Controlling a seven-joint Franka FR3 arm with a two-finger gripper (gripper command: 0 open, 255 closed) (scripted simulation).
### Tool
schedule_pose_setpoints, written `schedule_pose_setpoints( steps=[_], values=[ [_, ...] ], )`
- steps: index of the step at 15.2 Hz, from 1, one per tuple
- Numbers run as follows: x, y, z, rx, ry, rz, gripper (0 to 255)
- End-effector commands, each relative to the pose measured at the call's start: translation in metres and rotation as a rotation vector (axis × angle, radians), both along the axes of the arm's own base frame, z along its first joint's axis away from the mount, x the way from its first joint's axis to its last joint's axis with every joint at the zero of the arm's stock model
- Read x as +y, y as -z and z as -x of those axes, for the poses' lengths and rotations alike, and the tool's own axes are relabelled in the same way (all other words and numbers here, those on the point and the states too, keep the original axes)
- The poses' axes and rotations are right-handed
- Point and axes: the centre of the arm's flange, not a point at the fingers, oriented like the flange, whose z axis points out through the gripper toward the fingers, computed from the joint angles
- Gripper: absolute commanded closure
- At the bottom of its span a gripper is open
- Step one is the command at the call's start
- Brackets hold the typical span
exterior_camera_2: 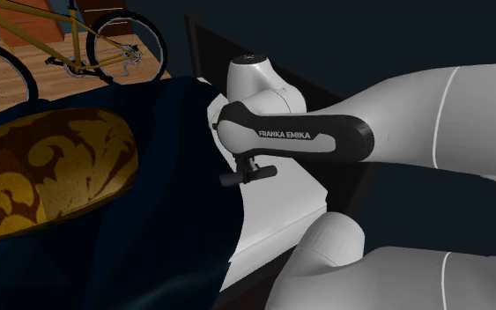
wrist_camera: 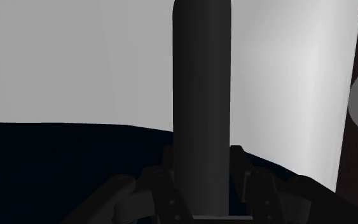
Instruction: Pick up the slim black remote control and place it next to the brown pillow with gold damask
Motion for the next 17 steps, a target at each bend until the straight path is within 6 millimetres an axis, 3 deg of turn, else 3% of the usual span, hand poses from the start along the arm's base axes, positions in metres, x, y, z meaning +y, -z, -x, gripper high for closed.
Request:
schedule_pose_setpoints(
  steps=[1, 17],
  values=[
    [0.0, -0.012, 0.0, 0.0, 0.0, 0.0, 255],
    [0.0, -0.096, 0.0, 0.0, 0.0, 0.0, 255]
  ],
)
